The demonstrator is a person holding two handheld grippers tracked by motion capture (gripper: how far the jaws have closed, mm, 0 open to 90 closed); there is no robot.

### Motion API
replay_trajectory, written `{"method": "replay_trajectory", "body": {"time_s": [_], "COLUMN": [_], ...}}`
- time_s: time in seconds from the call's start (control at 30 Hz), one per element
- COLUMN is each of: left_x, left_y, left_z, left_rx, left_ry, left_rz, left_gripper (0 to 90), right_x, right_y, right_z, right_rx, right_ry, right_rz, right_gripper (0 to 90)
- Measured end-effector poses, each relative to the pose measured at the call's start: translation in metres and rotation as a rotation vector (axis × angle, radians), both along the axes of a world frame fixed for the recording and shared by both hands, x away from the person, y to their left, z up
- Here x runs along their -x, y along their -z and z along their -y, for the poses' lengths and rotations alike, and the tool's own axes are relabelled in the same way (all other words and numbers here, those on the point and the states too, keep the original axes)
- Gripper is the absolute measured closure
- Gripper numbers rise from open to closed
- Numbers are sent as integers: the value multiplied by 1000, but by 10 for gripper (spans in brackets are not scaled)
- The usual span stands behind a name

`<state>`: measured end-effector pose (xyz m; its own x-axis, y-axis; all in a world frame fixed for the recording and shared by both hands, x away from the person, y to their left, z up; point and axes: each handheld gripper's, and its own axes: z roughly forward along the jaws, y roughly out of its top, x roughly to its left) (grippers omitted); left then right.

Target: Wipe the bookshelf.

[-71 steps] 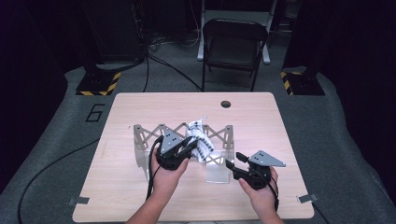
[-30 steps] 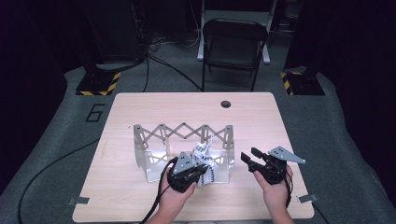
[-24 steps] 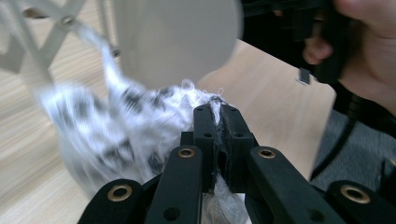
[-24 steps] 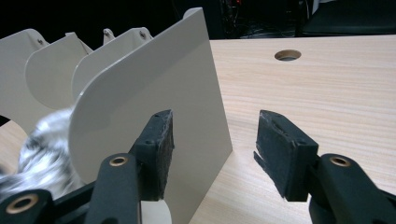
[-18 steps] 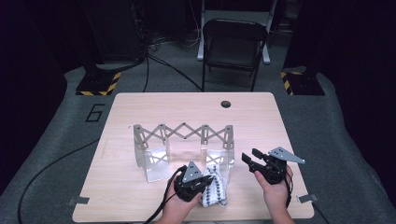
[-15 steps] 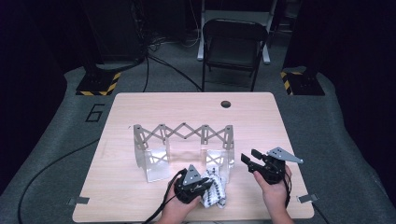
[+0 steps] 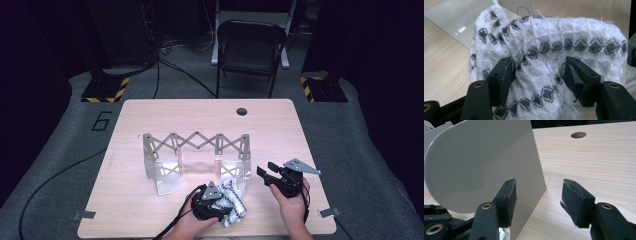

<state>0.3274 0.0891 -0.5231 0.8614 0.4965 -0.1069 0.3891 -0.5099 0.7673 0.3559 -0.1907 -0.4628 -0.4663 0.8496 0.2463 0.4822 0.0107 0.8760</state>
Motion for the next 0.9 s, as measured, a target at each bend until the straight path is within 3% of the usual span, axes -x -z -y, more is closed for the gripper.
{"method": "replay_trajectory", "body": {"time_s": [0.1, 0.3, 0.43, 0.47, 0.53, 0.6, 0.7, 0.8, 0.83, 0.87, 0.9], "left_x": [1, 2, 2, 1, -2, -2, -4, -5, -5, -5, -6], "left_y": [2, -3, -4, -5, -7, -7, -8, -9, -11, -11, -14], "left_z": [2, 11, 11, 10, 6, 6, 5, 4, 2, 2, 0], "left_rx": [-27, -128, -141, -146, -151, -158, -171, -155, -129, -129, -96], "left_ry": [24, 37, 40, 25, 1, -14, -26, -37, -53, -53, -63], "left_rz": [37, 57, 62, 67, 67, 69, 76, 62, 47, 47, 35], "left_gripper": [384, 375, 388, 427, 630, 664, 805, 826, 828, 829, 829], "right_x": [-1, -1, -1, -1, -1, 0, -1, -1, -1, -1, -1], "right_y": [1, 2, 3, 3, 4, 4, 5, 6, 6, 6, 7], "right_z": [-1, -1, -2, -2, -3, -3, -4, -5, -6, -6, -6], "right_rx": [4, 2, 1, 3, 2, -1, 2, 5, 3, 3, 5], "right_ry": [-3, -2, -3, -1, -6, -6, -14, -16, -16, -16, -18], "right_rz": [-6, -9, -11, -13, -21, -29, -26, -33, -37, -37, -34], "right_gripper": [452, 451, 451, 450, 450, 450, 450, 448, 448, 448, 448]}}
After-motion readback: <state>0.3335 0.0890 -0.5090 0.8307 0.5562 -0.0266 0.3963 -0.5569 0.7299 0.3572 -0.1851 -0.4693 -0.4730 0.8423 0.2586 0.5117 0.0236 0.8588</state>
